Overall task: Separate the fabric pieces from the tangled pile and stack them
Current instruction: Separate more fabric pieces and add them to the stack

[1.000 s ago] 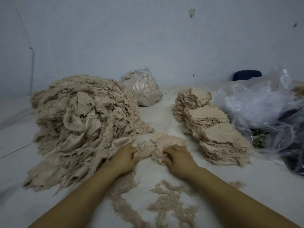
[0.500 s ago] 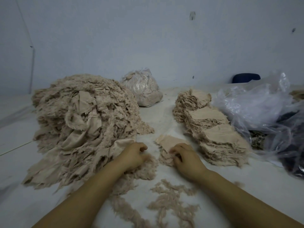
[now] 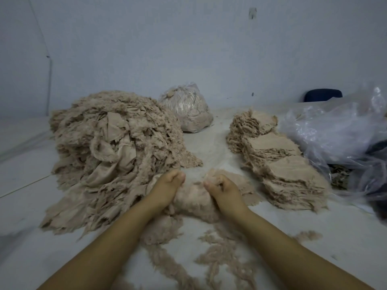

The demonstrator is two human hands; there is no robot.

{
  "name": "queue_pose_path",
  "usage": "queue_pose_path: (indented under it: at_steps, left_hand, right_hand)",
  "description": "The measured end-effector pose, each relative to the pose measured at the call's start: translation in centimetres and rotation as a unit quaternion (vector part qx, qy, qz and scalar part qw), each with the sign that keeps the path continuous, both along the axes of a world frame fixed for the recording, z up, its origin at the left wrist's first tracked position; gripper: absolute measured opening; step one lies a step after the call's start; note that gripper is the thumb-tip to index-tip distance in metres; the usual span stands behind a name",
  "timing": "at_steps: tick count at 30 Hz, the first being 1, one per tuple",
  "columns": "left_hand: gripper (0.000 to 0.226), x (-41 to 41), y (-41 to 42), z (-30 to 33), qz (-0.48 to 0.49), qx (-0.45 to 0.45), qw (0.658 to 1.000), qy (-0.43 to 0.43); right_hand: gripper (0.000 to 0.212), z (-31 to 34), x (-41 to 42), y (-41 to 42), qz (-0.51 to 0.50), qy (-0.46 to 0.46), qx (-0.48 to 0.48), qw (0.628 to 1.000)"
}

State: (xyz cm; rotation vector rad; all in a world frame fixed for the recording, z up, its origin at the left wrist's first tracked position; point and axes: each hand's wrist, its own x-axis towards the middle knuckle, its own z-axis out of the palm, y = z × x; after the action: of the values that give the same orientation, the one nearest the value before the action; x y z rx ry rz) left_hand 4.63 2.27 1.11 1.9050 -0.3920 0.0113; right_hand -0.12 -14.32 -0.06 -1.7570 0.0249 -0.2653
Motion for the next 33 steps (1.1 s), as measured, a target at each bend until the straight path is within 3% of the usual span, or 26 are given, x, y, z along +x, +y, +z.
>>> queue_pose_path:
  at_steps: [2, 4, 8, 9, 12, 16, 18, 20, 22, 23, 25, 27, 30, 32, 33]
  left_hand:
    - [0.031, 0.2, 1.0, -0.3, 0.028, 0.006, 1.000, -0.012]
    - [0.037, 0.2, 1.8, -0.6, -0.007, 0.051, 0.998, -0.020]
    - [0.044, -1.1, 0.5, -0.3, -0.135, 0.044, 0.983, 0.114]
    - [0.043, -1.1, -0.3, -0.5, -0.133, 0.030, 0.983, 0.125]
    - [0.009, -1.8, -1.9, -0.9, -0.105, -0.070, 0.982, 0.141]
    - [0.012, -1.8, -1.8, -0.2, -0.119, -0.142, 0.959, 0.216]
    - [0.012, -1.9, -1.7, 0.2, -0.126, -0.155, 0.960, 0.198]
    - [0.031, -2.1, -1.9, 0.3, -0.148, -0.155, 0.959, 0.187]
    - [0.046, -2.3, -2.3, 0.2, -0.180, -0.106, 0.960, 0.186]
    - [0.039, -2.5, -2.4, 0.0, -0.187, -0.074, 0.966, 0.164]
    - [0.019, -2.4, -2.2, -0.1, -0.141, -0.025, 0.985, 0.101]
    - [0.027, -1.9, -1.4, -0.1, -0.053, -0.021, 0.997, 0.060]
    - [0.026, -1.2, -0.2, 0.6, -0.037, -0.179, 0.978, 0.096]
    - [0.030, -1.1, -0.3, 1.0, -0.040, -0.280, 0.952, 0.116]
    - [0.033, -1.1, -0.5, 1.1, -0.032, -0.288, 0.951, 0.113]
  right_hand:
    - [0.012, 0.2, -0.2, -0.7, -0.008, 0.005, 0.087, 0.996]
    - [0.003, 0.3, -0.3, -1.2, -0.001, 0.018, 0.154, 0.988]
    - [0.019, 0.3, -0.5, -1.0, 0.034, 0.030, 0.177, 0.983]
    - [0.017, 0.2, -0.5, -0.7, 0.047, 0.024, 0.179, 0.982]
    - [0.010, 0.0, -0.5, -0.4, 0.014, -0.019, 0.080, 0.996]
    - [0.017, 0.3, -0.1, -1.6, -0.042, -0.029, 0.055, 0.997]
    - [0.014, 0.4, -0.2, -2.1, -0.026, -0.008, 0.071, 0.997]
    - [0.012, 0.6, -0.4, -1.9, 0.023, -0.008, 0.099, 0.995]
    - [0.012, 0.8, -0.7, -1.2, 0.076, -0.013, 0.125, 0.989]
    - [0.014, 0.8, -0.8, -0.9, 0.089, -0.018, 0.120, 0.989]
    - [0.022, 1.0, -1.0, -1.0, 0.096, -0.033, 0.086, 0.991]
    - [0.028, 0.9, -1.2, -2.2, 0.131, -0.026, 0.067, 0.989]
    - [0.029, 1.2, -2.1, -4.3, 0.254, 0.025, -0.035, 0.966]
    - [0.043, 1.2, -2.1, -4.7, 0.270, 0.052, -0.134, 0.952]
    - [0.054, 1.2, -2.0, -4.6, 0.252, 0.052, -0.148, 0.955]
